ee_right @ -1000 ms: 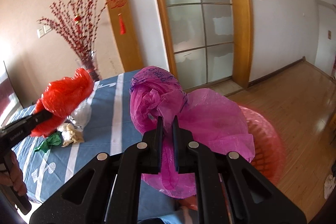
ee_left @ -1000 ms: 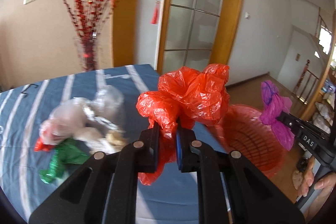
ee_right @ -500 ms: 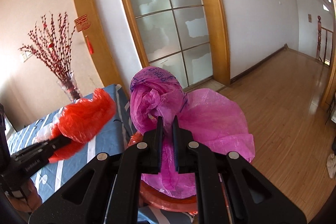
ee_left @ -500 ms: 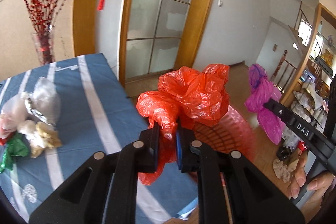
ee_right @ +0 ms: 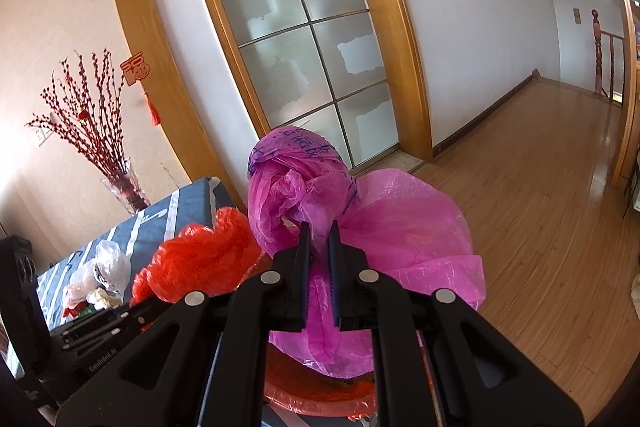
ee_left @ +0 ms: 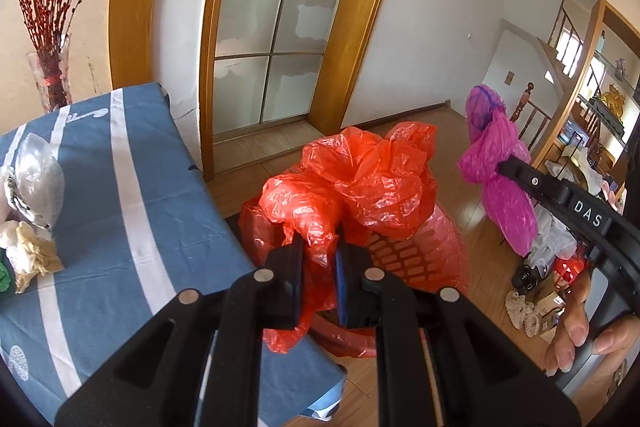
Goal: Collect trash
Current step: 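Open both tools to drop the red and pink bags into the basket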
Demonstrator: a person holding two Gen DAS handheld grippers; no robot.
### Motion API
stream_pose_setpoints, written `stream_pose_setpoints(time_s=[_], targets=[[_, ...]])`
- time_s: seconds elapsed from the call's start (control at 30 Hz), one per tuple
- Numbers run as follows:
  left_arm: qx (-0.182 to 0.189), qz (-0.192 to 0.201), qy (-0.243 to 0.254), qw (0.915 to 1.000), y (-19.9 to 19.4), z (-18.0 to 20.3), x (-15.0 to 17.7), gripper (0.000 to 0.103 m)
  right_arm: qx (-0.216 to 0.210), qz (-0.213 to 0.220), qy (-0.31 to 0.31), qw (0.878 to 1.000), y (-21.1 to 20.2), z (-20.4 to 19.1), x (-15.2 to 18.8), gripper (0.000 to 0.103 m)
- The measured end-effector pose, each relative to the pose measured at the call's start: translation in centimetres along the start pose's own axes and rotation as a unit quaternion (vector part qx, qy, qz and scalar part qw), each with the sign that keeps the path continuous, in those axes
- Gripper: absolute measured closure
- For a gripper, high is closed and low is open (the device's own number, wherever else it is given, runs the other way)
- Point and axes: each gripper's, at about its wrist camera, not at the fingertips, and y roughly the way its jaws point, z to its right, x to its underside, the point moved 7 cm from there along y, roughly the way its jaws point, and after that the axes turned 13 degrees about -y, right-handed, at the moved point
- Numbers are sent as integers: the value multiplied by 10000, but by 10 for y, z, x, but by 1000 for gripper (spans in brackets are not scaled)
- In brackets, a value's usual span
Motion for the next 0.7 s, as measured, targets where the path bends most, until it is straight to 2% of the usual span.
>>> stream_pose_setpoints(time_s=[0.3,0.4,0.47,0.57,0.7], targets=[[104,-74,17,9999,21,9,-6,89,8,82,116,9999,8,8,-11,94],[132,-134,71,9998,29,14,-3,85,-58,29,251,9997,16,13,-13,92],[101,-158,92,9998,33,14,-1,80,-88,-69,335,9994,23,16,-11,85],[9,-223,72,9997,41,8,0,71,-53,-225,396,9989,32,20,-3,66],[-118,-248,-17,9996,43,-7,3,64,26,-315,435,9986,35,24,5,58]])
